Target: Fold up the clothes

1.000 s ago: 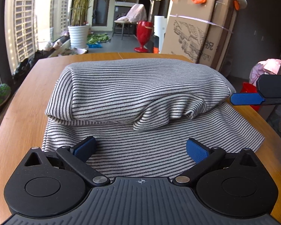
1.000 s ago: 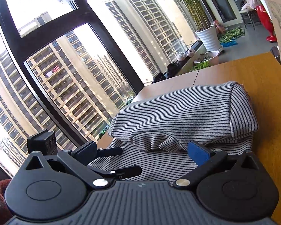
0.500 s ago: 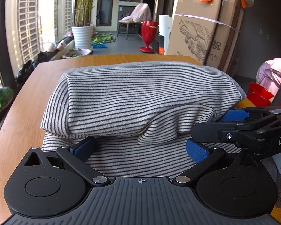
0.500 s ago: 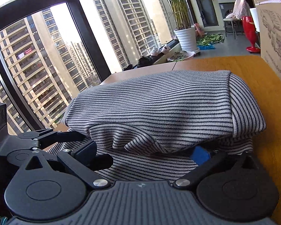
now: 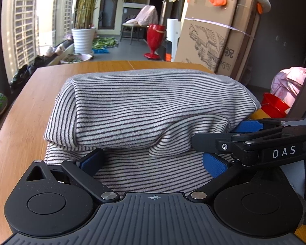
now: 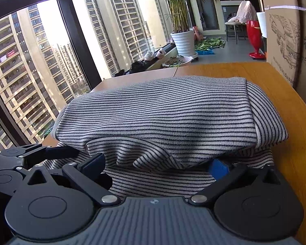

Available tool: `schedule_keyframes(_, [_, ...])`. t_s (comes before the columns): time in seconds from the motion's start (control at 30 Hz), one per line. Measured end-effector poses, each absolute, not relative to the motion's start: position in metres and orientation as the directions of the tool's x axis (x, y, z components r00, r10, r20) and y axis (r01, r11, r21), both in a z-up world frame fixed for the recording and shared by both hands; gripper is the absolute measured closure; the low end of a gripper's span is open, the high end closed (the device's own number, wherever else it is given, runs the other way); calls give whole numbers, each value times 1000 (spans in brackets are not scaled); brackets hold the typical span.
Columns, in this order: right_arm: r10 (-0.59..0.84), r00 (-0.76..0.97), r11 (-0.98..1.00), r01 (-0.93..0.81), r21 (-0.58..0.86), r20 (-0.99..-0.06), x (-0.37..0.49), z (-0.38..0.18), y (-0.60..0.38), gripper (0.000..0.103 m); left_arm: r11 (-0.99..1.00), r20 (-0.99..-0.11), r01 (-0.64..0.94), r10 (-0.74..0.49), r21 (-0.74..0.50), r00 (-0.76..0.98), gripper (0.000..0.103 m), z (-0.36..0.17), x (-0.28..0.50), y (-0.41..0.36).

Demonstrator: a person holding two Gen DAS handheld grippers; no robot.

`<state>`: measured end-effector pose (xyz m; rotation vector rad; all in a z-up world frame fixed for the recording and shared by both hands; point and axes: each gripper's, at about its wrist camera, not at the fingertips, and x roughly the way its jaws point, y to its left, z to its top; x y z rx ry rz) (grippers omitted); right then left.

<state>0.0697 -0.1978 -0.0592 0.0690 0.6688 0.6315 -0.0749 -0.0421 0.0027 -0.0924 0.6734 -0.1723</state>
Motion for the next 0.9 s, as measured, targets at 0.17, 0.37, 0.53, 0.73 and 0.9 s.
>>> schedule_keyframes(0.17, [567, 606, 811, -531, 247, -557, 50, -55, -202, 0, 988, -615, 84, -146, -129, 775, 0, 3, -85, -45])
schedule_keyframes(0.37, [567, 607, 809, -537, 238, -557, 28, -56, -209, 0, 990, -616, 81, -134, -113, 776, 0, 4, -101, -51])
schedule_keyframes(0.53, [568, 605, 808, -537, 242, -557, 22, -55, -211, 0, 989, -613, 77, -137, -123, 778, 0, 5, -100, -50])
schedule_keyframes(0.73, [683, 489, 712, -612, 345, -543, 24, -35, -224, 0, 990, -616, 74, -130, -116, 777, 0, 4, -99, -51])
schedule_keyframes(0.9, [774, 306, 627, -492, 604, -554, 41, -31, -241, 0, 991, -619, 73, -126, -109, 775, 0, 4, -99, -53])
